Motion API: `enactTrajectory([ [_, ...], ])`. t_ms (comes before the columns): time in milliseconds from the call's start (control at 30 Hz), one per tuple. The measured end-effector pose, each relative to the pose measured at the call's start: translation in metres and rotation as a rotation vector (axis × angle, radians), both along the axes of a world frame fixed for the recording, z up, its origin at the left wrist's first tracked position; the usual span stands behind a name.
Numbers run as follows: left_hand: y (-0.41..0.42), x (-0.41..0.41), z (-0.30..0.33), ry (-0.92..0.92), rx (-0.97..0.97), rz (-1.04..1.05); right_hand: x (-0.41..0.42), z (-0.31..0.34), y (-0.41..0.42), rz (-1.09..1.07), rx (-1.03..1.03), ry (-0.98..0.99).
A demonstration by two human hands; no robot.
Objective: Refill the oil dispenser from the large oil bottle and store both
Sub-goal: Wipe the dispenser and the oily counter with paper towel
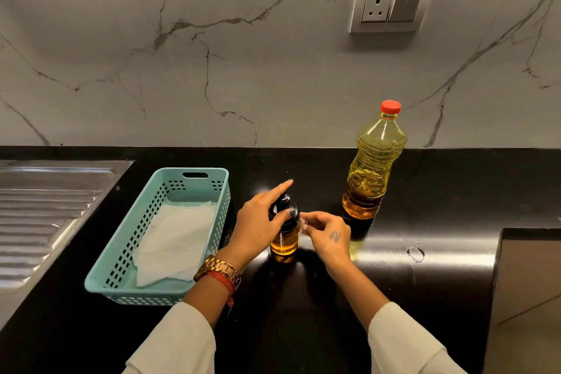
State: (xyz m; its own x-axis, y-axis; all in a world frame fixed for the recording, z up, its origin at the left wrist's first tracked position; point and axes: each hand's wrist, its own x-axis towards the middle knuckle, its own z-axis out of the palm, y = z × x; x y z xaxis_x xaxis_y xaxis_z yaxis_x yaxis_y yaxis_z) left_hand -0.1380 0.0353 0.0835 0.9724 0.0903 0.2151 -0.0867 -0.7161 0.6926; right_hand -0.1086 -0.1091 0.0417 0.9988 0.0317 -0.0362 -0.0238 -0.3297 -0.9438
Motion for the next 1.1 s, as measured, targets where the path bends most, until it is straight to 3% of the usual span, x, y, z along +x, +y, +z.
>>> enactTrajectory([
  [133, 0.004, 0.002, -0.001, 0.025, -0.088, -0.009, -0.022, -0.021, -0.004, -0.001, 0.021, 0.025],
  [333, 0.01, 0.006, 0.003, 0.081, -0.127, -0.092, -0.001, -0.021, 0.007, -0.037, -0.195, 0.143],
  [500, 0.012, 0.006, 0.009, 0.136, -0.157, -0.15, 0.012, 0.008, 0.005, -0.01, -0.072, 0.013],
  [633, 0.005, 0.004, 0.006, 0.105, -0.021, -0.073, -0.008, 0.012, -0.003, -0.017, 0.027, -0.093],
  [767, -0.009, 0.001, 0.001, 0.035, 0.001, 0.032, -0.028, -0.011, -0.003, -0.023, 0.046, -0.004],
  [933, -0.009, 0.003, -0.002, -0.013, -0.047, 0.033, 0.004, -0.016, 0.001, 0.028, -0.054, 0.14],
  [1100, 0.004, 0.006, 0.002, 0.069, -0.156, -0.064, 0.015, 0.003, 0.002, 0.041, -0.061, 0.048],
])
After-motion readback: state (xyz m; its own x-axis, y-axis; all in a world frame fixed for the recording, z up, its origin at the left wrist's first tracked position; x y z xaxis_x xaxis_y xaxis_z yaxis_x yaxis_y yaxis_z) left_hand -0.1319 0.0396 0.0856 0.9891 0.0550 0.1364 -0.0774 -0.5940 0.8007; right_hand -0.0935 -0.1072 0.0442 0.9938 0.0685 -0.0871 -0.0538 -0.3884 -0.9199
